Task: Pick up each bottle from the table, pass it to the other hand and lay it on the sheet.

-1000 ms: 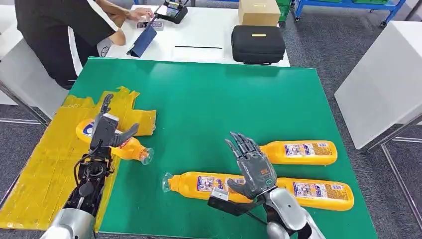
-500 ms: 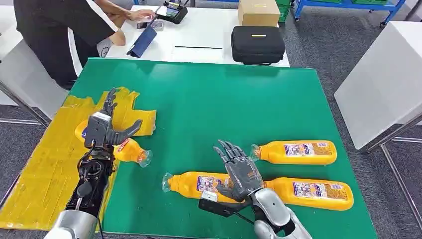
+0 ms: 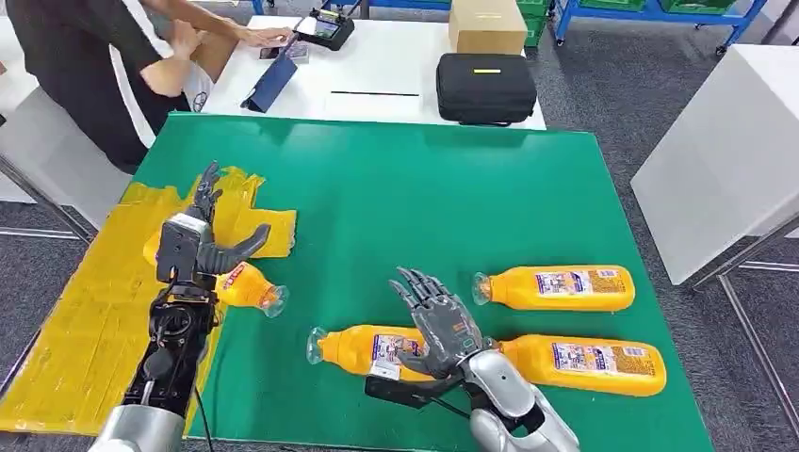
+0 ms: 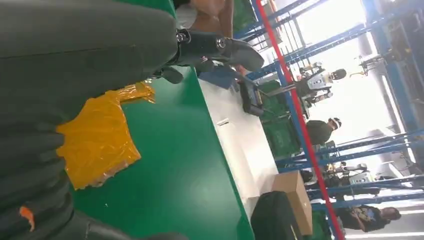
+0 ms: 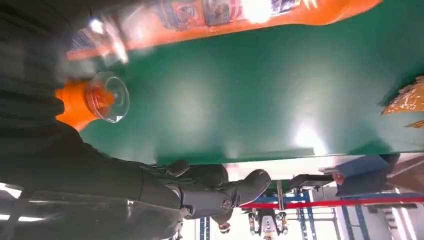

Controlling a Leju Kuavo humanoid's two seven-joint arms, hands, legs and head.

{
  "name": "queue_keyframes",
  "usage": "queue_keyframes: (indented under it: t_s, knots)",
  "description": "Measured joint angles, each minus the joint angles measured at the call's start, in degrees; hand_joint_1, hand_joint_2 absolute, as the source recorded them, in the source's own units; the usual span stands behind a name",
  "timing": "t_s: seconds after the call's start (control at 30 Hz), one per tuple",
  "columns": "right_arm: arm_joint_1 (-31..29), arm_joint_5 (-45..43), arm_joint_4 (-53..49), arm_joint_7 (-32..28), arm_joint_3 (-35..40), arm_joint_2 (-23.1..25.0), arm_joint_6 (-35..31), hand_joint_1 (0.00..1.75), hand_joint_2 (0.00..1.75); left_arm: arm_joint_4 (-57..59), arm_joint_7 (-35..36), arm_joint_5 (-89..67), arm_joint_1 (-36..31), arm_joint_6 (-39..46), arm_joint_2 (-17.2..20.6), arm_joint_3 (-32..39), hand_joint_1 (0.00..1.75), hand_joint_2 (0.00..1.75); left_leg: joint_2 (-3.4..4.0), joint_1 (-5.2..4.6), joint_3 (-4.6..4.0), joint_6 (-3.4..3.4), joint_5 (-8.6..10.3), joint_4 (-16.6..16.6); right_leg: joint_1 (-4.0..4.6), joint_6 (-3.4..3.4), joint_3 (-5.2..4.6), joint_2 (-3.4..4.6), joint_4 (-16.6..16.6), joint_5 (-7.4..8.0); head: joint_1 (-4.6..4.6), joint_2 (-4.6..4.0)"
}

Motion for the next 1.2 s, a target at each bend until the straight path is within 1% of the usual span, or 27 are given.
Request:
queue_keyframes:
  t_s: [0.23, 0.33, 0.4, 0.5, 0.6, 0.67, 0.8, 1.2]
  knots:
    - [0.01, -0.64, 0.15, -0.22, 0.04, 0.00, -0.39, 0.00, 1.75, -0.28, 0.09, 0.11, 0.13, 0.00, 0.00, -0.02, 0.00, 1.75, 0.02, 0.00, 0.09, 0.00, 0.00, 0.00, 0.00, 0.00, 0.09, 0.00, 0.00, 0.01, -0.02, 0.00]
    - [0.73, -5.68, -0.78, -4.00, -0.22, 0.02, -3.73, 0.00, 1.75, -0.28, 0.13, 0.32, 0.30, 0.18, 0.00, -0.02, 0.00, 1.75, -0.03, -0.01, 0.03, 0.01, 0.01, 0.00, -0.01, 0.00, 0.10, -0.01, 0.00, 0.01, -0.02, 0.00]
    - [2.16, -9.87, -2.87, -7.18, -0.70, -0.07, -4.07, 0.00, 1.75, -0.28, 0.11, 0.46, 0.52, 0.20, 0.02, 0.04, 0.00, 1.75, -0.11, -0.01, -0.13, 0.03, 0.05, 0.00, -0.01, 0.02, 0.01, -0.03, 0.01, 0.02, 0.00, 0.00]
    - [3.56, -15.37, -7.88, -11.24, -1.68, -0.07, -5.90, 0.00, 1.75, -0.26, -0.09, 0.50, 0.67, 0.24, 0.02, 0.13, 0.00, 1.75, -0.08, -0.01, -0.24, 0.03, 0.05, 0.01, -0.01, 0.03, -0.13, -0.01, 0.02, 0.03, -0.02, 0.00]
    - [4.89, -18.23, -13.12, -13.36, -2.82, 0.22, -9.01, 0.00, 1.75, -0.22, -0.24, 0.50, 0.65, 0.24, 0.02, 0.13, 0.00, 1.75, -0.11, -0.01, -0.30, 0.03, 0.05, 0.01, -0.01, 0.03, -0.19, -0.03, 0.02, 0.02, -0.02, 0.00]
    - [5.92, -19.52, -16.84, -13.77, -3.63, 0.39, -9.75, 0.00, 1.75, -0.09, -0.28, 0.50, 0.58, 0.24, 0.02, 0.13, 0.00, 1.75, -0.11, -0.01, -0.40, 0.03, 0.04, 0.01, -0.01, 0.03, -0.31, -0.03, 0.02, 0.01, -0.02, 0.00]
    - [8.00, -20.04, -21.96, -13.77, -4.39, 0.55, -8.39, 0.00, 1.75, 0.70, -0.48, 0.50, -0.02, 0.20, 0.02, 0.11, 0.00, 1.75, -0.10, -0.01, -0.51, 0.03, 0.03, 0.01, -0.01, 0.03, -0.42, -0.02, 0.02, 0.01, -0.02, 0.00]
    - [9.43, -20.00, -25.46, -13.77, -4.81, 0.57, -8.02, 0.00, 1.75, 2.14, -0.59, 0.50, -0.81, 0.20, 0.02, 0.09, 0.00, 1.75, -0.10, -0.01, -0.55, 0.03, 0.03, 0.01, -0.01, 0.03, -0.46, -0.01, 0.02, 0.01, 0.00, 0.00]
